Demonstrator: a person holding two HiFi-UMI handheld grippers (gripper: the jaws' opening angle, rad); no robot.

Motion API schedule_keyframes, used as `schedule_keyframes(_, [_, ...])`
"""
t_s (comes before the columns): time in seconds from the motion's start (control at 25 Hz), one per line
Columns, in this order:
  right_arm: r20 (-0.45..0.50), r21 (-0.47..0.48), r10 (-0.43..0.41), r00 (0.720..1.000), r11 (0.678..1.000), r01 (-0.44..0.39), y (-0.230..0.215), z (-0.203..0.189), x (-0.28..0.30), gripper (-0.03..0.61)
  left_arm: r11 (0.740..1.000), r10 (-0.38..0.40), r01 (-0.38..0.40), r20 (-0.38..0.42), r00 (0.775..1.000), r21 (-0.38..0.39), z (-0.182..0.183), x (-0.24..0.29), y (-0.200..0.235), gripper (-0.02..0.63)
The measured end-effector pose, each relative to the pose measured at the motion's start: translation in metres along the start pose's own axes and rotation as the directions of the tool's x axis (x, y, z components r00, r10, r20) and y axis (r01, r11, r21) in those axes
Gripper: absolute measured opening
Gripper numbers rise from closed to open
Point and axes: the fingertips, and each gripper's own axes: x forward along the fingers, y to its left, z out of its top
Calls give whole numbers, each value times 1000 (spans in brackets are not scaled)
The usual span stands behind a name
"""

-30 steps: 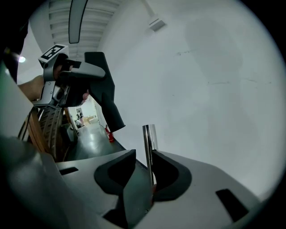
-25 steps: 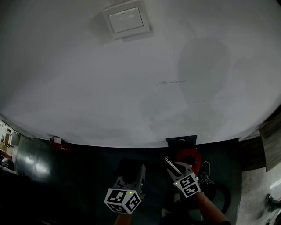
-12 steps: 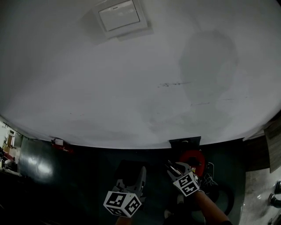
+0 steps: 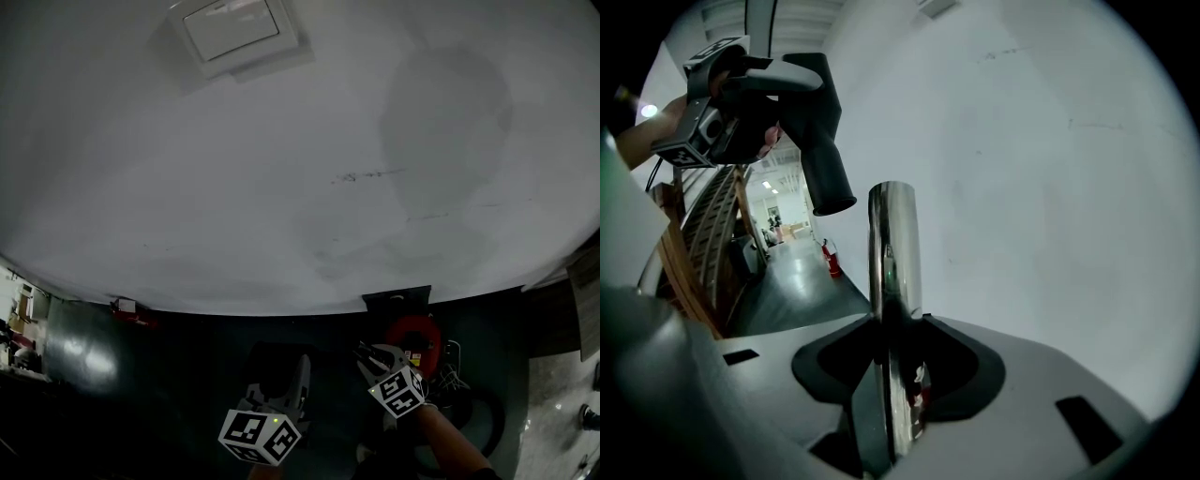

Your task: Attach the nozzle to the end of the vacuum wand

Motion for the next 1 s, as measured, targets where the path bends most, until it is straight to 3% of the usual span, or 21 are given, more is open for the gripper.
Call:
schedule_keyframes(0.44, [-8, -34, -4, 1000, 999, 4, 9, -2, -10, 156, 998, -58, 58, 13, 998, -19, 24, -2, -15, 84])
schedule_keyframes(0.6, [-7, -41, -7, 1000, 999, 7, 16, -3, -19, 156, 992, -116, 115, -12, 993, -56, 30, 0, -27, 84])
schedule_keyframes(1.0, [6, -49, -16, 1000, 999, 17, 24, -5, -40, 156, 980, -194, 188, -112, 975, -61, 16, 10, -54, 83])
